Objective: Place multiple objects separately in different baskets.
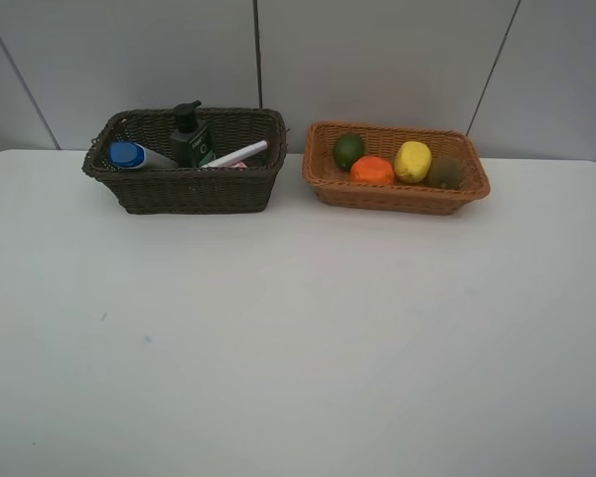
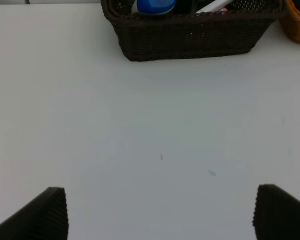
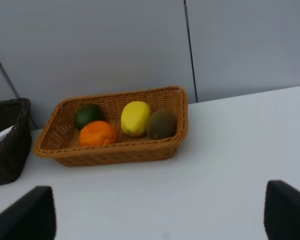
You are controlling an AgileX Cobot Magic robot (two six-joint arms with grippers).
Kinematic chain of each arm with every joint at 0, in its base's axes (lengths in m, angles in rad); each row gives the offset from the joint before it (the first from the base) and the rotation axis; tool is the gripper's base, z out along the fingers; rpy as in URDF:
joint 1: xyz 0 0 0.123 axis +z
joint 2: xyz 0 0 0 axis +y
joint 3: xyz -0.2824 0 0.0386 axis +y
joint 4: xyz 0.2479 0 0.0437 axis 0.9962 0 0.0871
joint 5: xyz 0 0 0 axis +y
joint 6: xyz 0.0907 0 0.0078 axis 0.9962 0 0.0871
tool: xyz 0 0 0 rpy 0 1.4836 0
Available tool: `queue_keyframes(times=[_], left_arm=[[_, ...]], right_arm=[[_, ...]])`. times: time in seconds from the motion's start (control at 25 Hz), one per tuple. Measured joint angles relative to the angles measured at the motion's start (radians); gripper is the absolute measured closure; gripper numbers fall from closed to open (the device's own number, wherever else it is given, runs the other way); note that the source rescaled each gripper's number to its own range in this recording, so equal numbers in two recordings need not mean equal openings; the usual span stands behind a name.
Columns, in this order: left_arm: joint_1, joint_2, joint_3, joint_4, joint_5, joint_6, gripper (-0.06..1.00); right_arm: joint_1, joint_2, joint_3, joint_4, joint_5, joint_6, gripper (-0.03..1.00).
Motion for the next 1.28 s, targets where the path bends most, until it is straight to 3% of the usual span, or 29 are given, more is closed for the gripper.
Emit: queue_keyframes(times=[0.28,1.28], left_arm=[[0.0,0.0,0.0,0.0,0.0,0.0,-0.02],[0.0,0.0,0.0,0.0,0.0,0.001,-0.02]], right_arm=[[0.0,0.0,-0.002,-0.003,0.146,-0.024,0.01],[0.0,0.0,0.001,-0.009,0.151,-0.025,0.01]])
